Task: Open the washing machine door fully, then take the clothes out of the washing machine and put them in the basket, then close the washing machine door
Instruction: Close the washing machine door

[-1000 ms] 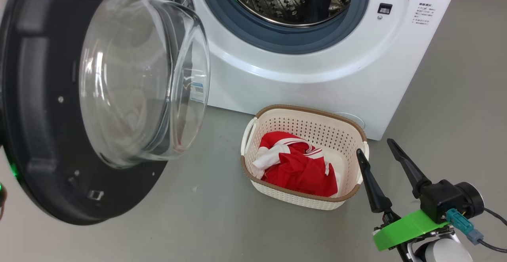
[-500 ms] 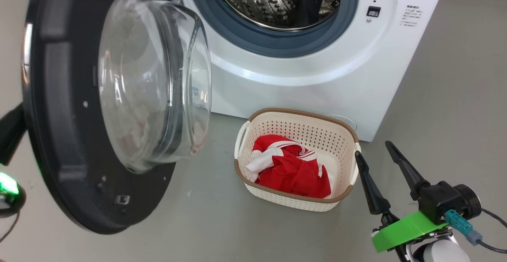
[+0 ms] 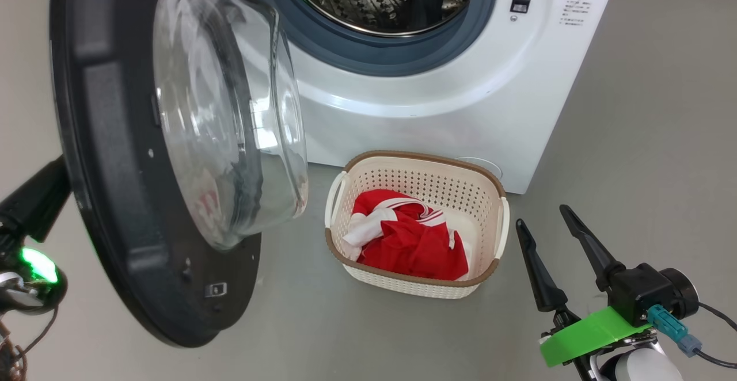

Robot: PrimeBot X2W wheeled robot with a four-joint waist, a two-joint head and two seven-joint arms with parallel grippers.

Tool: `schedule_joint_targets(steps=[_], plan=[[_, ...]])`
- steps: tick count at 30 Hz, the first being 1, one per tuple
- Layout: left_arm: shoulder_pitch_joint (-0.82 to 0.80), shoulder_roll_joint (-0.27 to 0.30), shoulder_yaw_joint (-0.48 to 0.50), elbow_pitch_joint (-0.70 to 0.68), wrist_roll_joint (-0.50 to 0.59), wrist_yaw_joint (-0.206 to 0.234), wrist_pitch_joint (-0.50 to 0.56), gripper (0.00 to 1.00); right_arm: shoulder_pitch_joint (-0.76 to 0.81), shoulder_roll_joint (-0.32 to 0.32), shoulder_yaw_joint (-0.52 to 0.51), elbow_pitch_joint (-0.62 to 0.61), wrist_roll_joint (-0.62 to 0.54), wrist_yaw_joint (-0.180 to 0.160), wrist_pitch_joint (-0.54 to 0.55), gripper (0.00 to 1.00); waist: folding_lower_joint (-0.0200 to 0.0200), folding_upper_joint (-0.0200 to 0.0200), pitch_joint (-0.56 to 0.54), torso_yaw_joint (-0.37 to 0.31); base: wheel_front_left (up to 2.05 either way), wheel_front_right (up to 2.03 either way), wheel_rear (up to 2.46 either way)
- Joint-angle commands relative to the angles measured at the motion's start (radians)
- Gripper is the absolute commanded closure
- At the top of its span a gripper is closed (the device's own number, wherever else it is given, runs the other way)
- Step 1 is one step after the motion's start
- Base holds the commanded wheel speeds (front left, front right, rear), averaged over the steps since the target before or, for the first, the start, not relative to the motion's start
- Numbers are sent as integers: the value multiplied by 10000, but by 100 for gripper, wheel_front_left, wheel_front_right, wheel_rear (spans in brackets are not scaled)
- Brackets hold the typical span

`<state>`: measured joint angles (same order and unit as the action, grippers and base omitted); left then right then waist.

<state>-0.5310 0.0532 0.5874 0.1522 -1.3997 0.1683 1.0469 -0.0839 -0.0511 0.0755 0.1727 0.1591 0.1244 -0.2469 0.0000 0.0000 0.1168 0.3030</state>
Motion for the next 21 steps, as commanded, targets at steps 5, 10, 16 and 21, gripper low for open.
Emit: schedule_joint_targets(steps=[5,10,16,21], plan=[[90,132,-149,-533,-241,34,126,100,-424,8,232,-197,64,63,-130,0,0,0,67,-162,0,0,0],[132,34,-414,-738,-488,16,17,100,-435,8,198,-206,91,63,-136,0,0,0,86,-344,0,0,0],[351,-11,-675,-1069,-877,40,-67,100,-422,9,134,-213,159,63,-142,0,0,0,105,-613,0,0,0],[555,-23,-954,-1318,-1107,43,-217,100,-404,9,157,-240,209,63,-145,0,0,0,149,-836,0,0,0]])
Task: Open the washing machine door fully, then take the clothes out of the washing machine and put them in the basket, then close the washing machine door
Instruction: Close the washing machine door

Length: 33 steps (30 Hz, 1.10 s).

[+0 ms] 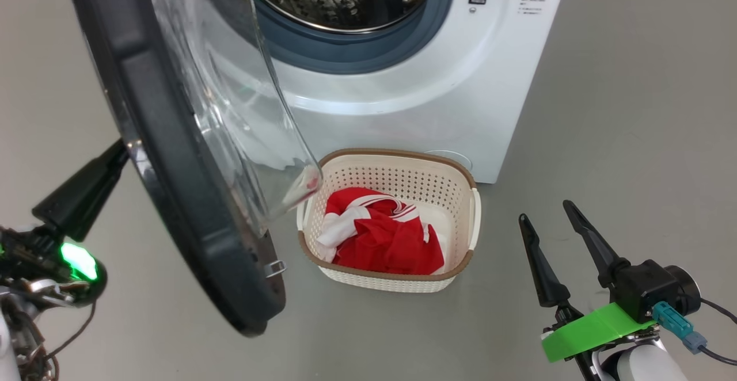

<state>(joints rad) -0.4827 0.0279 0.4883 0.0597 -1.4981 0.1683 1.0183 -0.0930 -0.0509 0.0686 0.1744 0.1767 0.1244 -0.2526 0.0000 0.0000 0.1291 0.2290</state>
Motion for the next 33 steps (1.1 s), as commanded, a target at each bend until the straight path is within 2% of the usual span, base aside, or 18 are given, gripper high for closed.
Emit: schedule_joint_targets(steps=[1,19,30,31,32,33], plan=[[128,228,-96,-472,-292,57,8,100,-332,7,248,-270,47,63,-88,0,0,0,61,-203,0,0,0],[455,224,-1207,-766,-997,-141,-838,100,-428,7,209,-442,94,63,-91,0,0,0,375,-881,0,0,0],[561,226,-1116,-792,-924,-371,-1250,100,-403,7,176,-435,45,63,-91,0,0,0,431,-672,0,0,0],[577,243,-1104,-801,-863,-445,-1298,69,-399,7,183,-429,36,63,-91,0,0,0,421,-636,0,0,0],[600,269,-1093,-820,-784,-555,-1353,52,-396,7,182,-424,25,63,-91,0,0,0,411,-599,0,0,0],[633,292,-1075,-827,-712,-642,-1407,7,-395,7,177,-419,13,63,-91,0,0,0,399,-564,0,0,0]])
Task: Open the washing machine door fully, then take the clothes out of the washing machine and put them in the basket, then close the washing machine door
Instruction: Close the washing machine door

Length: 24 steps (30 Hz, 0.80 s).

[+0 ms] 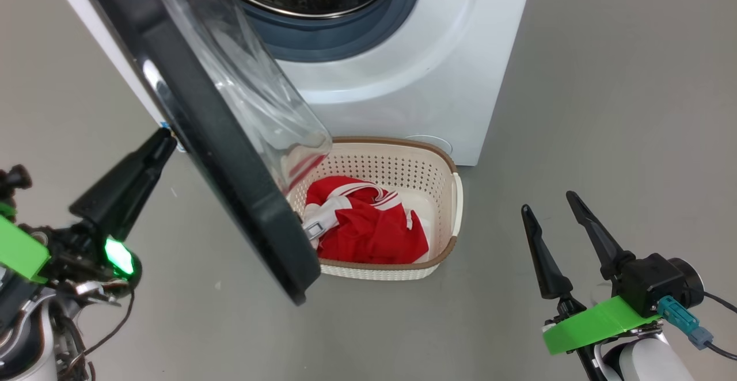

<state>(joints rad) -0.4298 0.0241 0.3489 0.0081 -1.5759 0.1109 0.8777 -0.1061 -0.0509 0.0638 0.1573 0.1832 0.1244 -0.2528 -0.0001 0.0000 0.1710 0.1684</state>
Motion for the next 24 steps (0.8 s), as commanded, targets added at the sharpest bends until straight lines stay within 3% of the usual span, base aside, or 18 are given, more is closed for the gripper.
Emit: schedule_joint_targets(steps=[1,9,14,18,24], plan=[[143,372,338,-321,160,-169,-60,0,-262,7,221,-243,-59,63,-89,0,1,0,-33,77,0,0,0],[495,713,459,-369,1137,-1290,-726,0,-229,7,261,-176,-112,63,-89,0,1,0,-161,352,0,0,0],[695,920,490,-584,2454,-2206,-1904,0,-212,7,329,-176,-128,63,-89,0,1,0,-257,427,0,0,0],[861,848,389,-979,3068,-2399,-3079,0,-209,7,293,-233,-178,63,-89,0,1,0,-324,393,0,0,0],[1768,1765,-1329,-2363,4662,-2412,-5600,0,-172,7,-27,-509,-258,63,-89,0,1,0,-341,185,0,0,0]])
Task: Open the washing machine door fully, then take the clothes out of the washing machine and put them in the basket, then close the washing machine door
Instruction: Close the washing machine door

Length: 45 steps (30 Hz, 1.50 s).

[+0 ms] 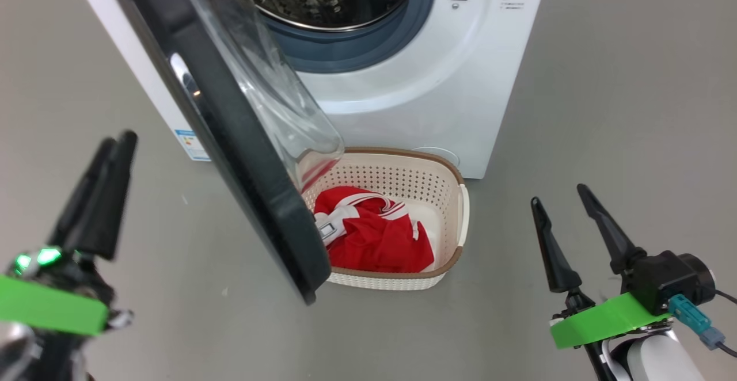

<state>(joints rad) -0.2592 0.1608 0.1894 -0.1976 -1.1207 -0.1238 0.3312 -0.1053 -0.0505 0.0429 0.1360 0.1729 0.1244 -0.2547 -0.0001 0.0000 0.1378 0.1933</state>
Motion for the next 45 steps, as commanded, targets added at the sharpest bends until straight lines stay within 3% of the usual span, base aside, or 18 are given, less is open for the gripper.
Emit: schedule_joint_targets(steps=[1,8,13,26,34,45], plan=[[220,559,-2,-386,265,-66,-633,0,-167,3,137,-360,-160,63,-70,0,1,0,-13,-112,0,0,0],[1185,2129,-1594,-42,2334,-67,-4065,0,-26,3,-255,-1024,-261,63,-70,0,1,0,-19,-457,0,0,0],[1524,2630,-2101,865,3645,-68,-5498,0,166,3,-473,-1299,-261,63,-70,0,1,0,-109,-740,0,0,0],[2119,2117,-1527,1652,5641,-68,-5926,0,690,3,-758,-1472,-95,63,-70,0,1,0,-340,-1318,0,0,0],[2575,1663,-1208,1673,6166,-68,-5928,0,1011,3,-665,-1461,31,63,-70,0,1,0,-525,-1551,0,0,0],[2662,1521,-1085,1885,6433,-69,-5929,0,1055,3,-590,-1434,133,63,-70,0,1,0,-567,-1516,0,0,0]])
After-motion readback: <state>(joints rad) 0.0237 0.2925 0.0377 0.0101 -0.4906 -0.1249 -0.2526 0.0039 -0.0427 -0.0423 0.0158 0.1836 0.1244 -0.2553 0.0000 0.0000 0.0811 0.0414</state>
